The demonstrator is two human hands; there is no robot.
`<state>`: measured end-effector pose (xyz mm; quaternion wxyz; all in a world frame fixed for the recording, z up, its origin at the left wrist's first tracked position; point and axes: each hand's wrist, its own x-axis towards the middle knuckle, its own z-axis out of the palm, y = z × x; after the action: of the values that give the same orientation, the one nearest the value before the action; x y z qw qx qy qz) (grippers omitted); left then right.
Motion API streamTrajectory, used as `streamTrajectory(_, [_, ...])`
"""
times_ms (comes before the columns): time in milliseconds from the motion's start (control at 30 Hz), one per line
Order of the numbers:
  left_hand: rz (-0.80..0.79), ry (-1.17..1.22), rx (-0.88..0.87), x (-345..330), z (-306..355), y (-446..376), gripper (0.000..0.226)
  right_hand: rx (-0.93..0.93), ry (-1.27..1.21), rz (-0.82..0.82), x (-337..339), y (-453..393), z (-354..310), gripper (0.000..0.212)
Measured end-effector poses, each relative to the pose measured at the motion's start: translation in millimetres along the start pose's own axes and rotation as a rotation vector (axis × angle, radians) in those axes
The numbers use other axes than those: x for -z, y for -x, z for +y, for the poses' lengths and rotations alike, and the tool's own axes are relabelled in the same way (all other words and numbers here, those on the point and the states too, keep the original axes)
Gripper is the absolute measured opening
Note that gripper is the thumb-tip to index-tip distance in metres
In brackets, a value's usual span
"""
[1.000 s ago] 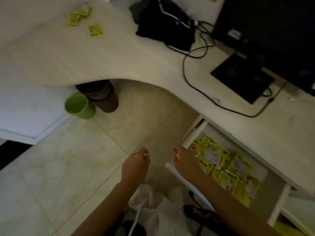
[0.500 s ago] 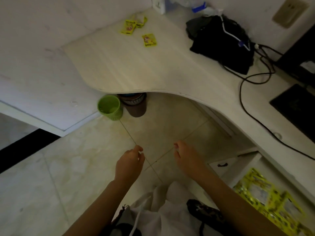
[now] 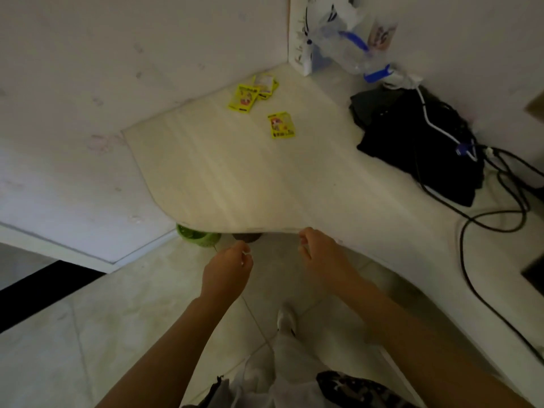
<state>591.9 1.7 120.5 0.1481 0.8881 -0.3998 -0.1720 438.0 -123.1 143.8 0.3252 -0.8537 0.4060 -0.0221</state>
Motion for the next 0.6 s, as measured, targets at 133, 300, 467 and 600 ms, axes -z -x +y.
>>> streamTrajectory(133, [0.001, 0.018, -0.022, 11.2, 9.2, -54.1, 0.019, 0.046, 0.035, -0.015, 23.0, -63.2, -9.1, 0.031])
streamTrajectory(300, [0.014, 0.025, -0.016, 27.3, 13.3, -123.2, 0.021, 0.063, 0.062, -0.029, 46.4, -133.7, -21.7, 0.031])
streamTrajectory(467, [-0.01, 0.023, -0.012, 42.2, 6.8, -195.7, 0.02, 0.039, 0.072, -0.036, 59.3, -199.6, -32.6, 0.031])
streamTrajectory(600, [-0.051, 0.009, -0.027, 55.6, -1.3, -256.0, 0.021, -0.008, 0.074, -0.027, 64.2, -251.6, -38.8, 0.031])
